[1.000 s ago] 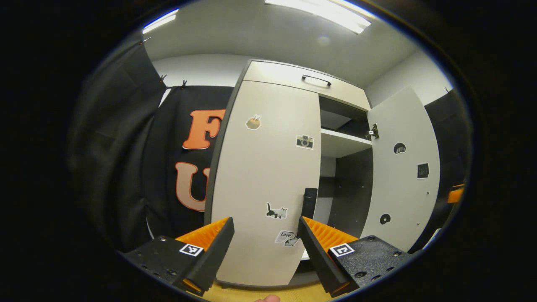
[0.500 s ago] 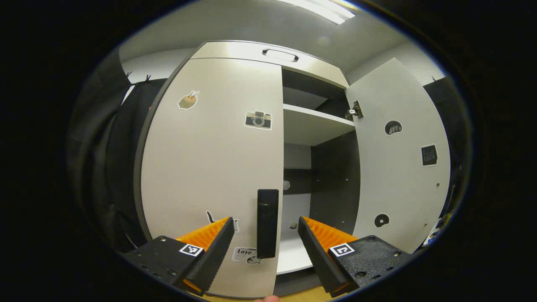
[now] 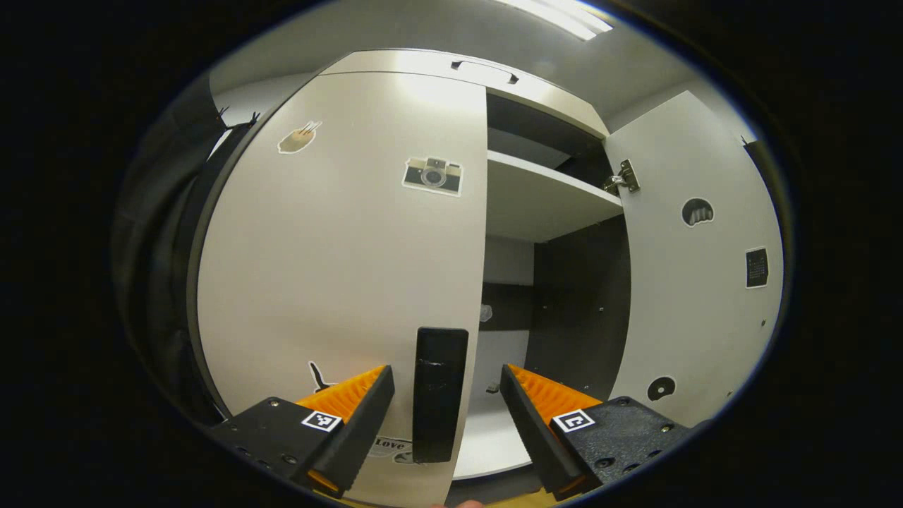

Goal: Open the right door of the double-door shoe cabinet with the right hand, and open the left door with the left hand.

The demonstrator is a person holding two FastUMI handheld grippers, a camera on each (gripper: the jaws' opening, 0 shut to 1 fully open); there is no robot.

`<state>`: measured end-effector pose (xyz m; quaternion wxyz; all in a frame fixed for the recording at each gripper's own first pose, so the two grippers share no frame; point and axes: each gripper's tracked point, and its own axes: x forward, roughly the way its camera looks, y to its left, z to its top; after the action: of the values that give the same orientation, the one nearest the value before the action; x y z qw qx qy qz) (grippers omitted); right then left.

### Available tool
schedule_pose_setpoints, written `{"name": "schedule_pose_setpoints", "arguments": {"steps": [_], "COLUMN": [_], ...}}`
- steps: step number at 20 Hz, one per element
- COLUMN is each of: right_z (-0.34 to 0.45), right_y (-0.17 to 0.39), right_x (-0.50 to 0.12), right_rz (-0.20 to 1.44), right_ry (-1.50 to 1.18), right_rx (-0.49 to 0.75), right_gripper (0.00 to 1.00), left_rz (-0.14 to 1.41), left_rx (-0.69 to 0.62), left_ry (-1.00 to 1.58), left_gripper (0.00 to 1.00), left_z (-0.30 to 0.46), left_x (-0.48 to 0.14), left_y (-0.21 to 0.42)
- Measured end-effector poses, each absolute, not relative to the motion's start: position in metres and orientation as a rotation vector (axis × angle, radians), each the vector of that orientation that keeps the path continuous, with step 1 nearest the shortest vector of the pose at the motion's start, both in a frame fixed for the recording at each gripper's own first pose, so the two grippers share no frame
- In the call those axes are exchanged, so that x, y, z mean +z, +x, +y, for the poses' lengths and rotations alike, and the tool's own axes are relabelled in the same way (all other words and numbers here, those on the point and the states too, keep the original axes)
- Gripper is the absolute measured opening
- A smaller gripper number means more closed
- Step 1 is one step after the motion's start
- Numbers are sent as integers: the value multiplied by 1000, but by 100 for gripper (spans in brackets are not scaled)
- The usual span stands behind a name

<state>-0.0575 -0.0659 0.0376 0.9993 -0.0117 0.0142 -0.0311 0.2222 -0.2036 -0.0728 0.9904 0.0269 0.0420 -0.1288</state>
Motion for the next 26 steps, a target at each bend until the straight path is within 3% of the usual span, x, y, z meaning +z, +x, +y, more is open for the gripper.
{"name": "schedule_pose_setpoints", "arguments": {"steps": [3,6,7,8,10,17,18,26], "right_z": [-67,-68,-68,-68,-67,-67,-68,-62], "right_y": [-54,-52,-50,-48,-44,-28,-25,-5], "right_x": [41,40,39,38,36,31,31,32], "right_rz": [17,17,20,24,28,22,17,-11], "right_ry": [-28,-28,-30,-31,-32,-68,-69,-70], "right_rx": [-58,-50,-47,-46,-42,5,17,84], "right_gripper": [100,99,92,92,92,93,100,99], "left_rz": [74,88,94,94,104,144,155,166], "left_rx": [-209,-247,-261,-275,-302,-398,-402,-383], "left_ry": [75,48,45,38,45,51,44,96], "left_gripper": [84,36,33,24,19,19,19,19], "left_z": [-194,-203,-202,-202,-202,-192,-192,-175], "left_x": [-71,-73,-74,-73,-74,-65,-64,-53], "left_y": [226,227,227,226,225,191,185,147]}}
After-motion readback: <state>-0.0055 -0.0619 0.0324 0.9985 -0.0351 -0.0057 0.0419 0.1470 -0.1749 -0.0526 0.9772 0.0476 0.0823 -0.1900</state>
